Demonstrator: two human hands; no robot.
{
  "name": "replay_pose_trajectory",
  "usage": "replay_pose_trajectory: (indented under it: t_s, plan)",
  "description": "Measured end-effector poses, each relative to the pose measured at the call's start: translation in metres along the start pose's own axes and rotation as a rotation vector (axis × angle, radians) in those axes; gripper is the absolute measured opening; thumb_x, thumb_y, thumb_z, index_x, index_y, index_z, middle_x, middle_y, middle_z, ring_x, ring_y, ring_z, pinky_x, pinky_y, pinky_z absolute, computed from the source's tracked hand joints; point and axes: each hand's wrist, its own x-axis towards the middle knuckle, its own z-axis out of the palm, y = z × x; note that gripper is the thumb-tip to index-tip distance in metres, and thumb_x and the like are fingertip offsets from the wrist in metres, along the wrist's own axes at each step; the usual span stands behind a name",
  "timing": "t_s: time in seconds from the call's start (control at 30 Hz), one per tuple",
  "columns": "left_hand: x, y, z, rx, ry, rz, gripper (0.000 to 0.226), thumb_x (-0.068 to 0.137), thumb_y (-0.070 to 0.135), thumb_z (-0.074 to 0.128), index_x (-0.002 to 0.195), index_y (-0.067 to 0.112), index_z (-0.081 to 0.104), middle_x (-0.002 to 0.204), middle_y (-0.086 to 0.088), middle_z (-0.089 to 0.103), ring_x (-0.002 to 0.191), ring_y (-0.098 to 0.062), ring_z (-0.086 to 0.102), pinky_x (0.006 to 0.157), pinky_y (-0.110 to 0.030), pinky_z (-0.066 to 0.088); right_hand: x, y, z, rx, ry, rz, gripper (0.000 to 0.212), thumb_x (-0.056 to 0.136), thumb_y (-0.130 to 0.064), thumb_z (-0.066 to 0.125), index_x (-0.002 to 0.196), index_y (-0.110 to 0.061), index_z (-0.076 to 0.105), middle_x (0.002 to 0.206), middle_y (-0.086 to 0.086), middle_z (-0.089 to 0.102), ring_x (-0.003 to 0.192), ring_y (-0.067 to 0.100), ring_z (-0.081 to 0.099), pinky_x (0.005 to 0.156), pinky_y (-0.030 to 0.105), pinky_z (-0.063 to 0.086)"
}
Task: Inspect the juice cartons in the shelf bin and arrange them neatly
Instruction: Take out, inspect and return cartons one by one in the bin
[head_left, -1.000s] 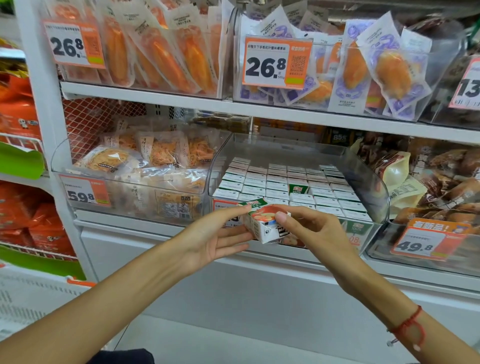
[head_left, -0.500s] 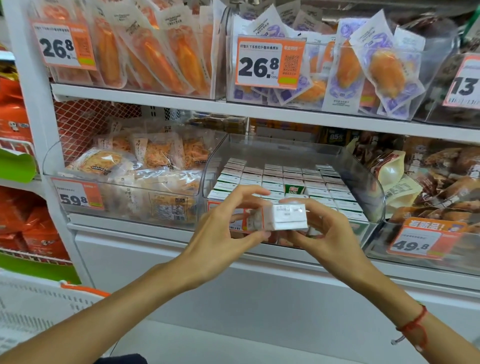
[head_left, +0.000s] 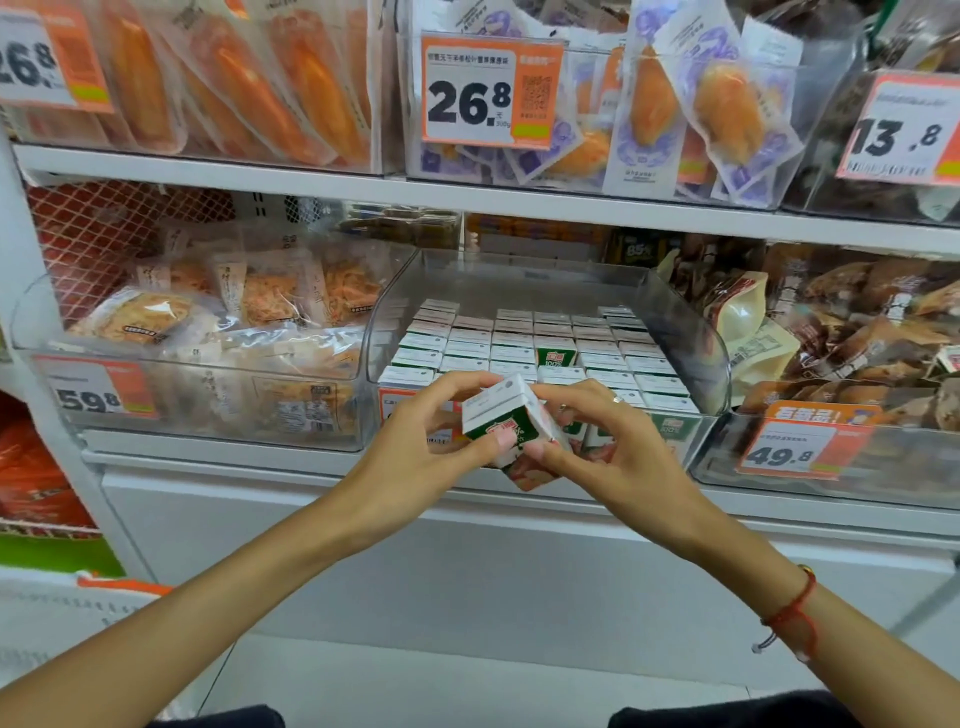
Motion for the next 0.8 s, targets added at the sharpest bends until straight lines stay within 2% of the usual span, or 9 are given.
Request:
replay_pose_trajectory:
  t_s: [0.07,0.17,0.23,0.3,0.4,0.47,0.53,0.7,0.8]
  plan:
    - [0.001,0.004,0.002,0.003,0.005,0.025,0.039,0.081,0.033,0.068,0.118,0.038,0.059,0.109,0.026,0.065,0.104,0.004,0.061,0.077,-0.011,0.051,0.003,0.000,-0.004,-0.040,0.020,-0.014,0.047,0.081,-0.043,0.068,0.125,-0.030,0.064,0.110,-0.013,0.062,0.108,0.013,0.056,0.082,0.041,0.056]
    - [0.008,0.010,0.004,0.007,0.083,0.049,0.035,0.079,0.036,0.064,0.113,0.044,0.058,0.106,0.031,0.066,0.101,0.007,0.062,0.075,-0.011,0.051,0.009,0.004,-0.015,-0.124,0.062,-0.027,0.045,0.080,-0.056,0.062,0.119,-0.033,0.067,0.114,-0.025,0.064,0.112,-0.002,0.056,0.092,0.031,0.052]
    - [0.017,0.014,0.004,0.004,0.167,0.061,0.031,0.084,0.031,0.065,0.111,0.044,0.059,0.102,0.025,0.069,0.098,0.004,0.064,0.071,-0.010,0.051,0.011,0.013,-0.026,-0.208,0.077,0.016,0.047,0.083,-0.063,0.053,0.120,-0.037,0.064,0.120,-0.029,0.060,0.118,-0.006,0.052,0.099,0.030,0.047]
    - [0.030,0.018,0.006,0.032,0.252,0.090,0.031,0.089,0.024,0.065,0.114,0.041,0.059,0.106,0.019,0.068,0.100,-0.003,0.064,0.074,-0.015,0.054,0.011,0.026,-0.036,-0.361,0.083,0.064,0.045,0.090,-0.056,0.049,0.128,-0.035,0.060,0.130,-0.018,0.059,0.125,0.003,0.049,0.103,0.034,0.044]
    - [0.058,0.023,0.012,0.063,0.301,0.141,0.032,0.094,0.017,0.062,0.122,0.030,0.057,0.115,0.005,0.066,0.109,-0.015,0.062,0.091,-0.033,0.055,0.011,0.040,-0.045,-0.618,0.108,0.080,0.042,0.098,-0.041,0.048,0.133,-0.021,0.058,0.133,-0.001,0.061,0.125,0.017,0.051,0.104,0.032,0.040]
    - [0.080,0.023,0.019,0.077,0.296,0.158,0.035,0.095,0.011,0.061,0.129,0.017,0.057,0.119,-0.002,0.064,0.110,-0.018,0.061,0.094,-0.036,0.054,0.012,0.045,-0.045,-0.707,0.101,0.109,0.042,0.100,-0.040,0.046,0.131,-0.016,0.059,0.131,0.003,0.062,0.121,0.021,0.054,0.100,0.034,0.041]
    - [0.101,0.020,0.028,0.136,0.275,0.168,0.039,0.095,0.009,0.061,0.134,0.009,0.055,0.124,-0.008,0.062,0.110,-0.017,0.060,0.093,-0.031,0.053,0.012,0.047,-0.044,-0.734,0.088,0.135,0.044,0.101,-0.042,0.042,0.129,-0.015,0.061,0.128,0.003,0.063,0.117,0.023,0.057,0.097,0.036,0.044]
    - [0.138,-0.007,0.043,0.332,0.231,0.141,0.042,0.094,0.010,0.064,0.135,0.012,0.055,0.126,-0.010,0.058,0.115,-0.020,0.055,0.099,-0.036,0.047,0.013,0.049,-0.044,-0.717,0.104,0.156,0.044,0.100,-0.045,0.042,0.127,-0.017,0.063,0.126,0.001,0.064,0.114,0.022,0.057,0.095,0.035,0.042]
    - [0.148,-0.018,0.037,0.382,0.136,0.120,0.040,0.093,0.013,0.065,0.132,0.016,0.056,0.125,-0.007,0.060,0.115,-0.019,0.056,0.095,-0.028,0.048,0.013,0.052,-0.044,-0.711,0.116,0.172,0.044,0.100,-0.047,0.042,0.127,-0.019,0.062,0.126,-0.002,0.063,0.114,0.020,0.056,0.095,0.034,0.041]
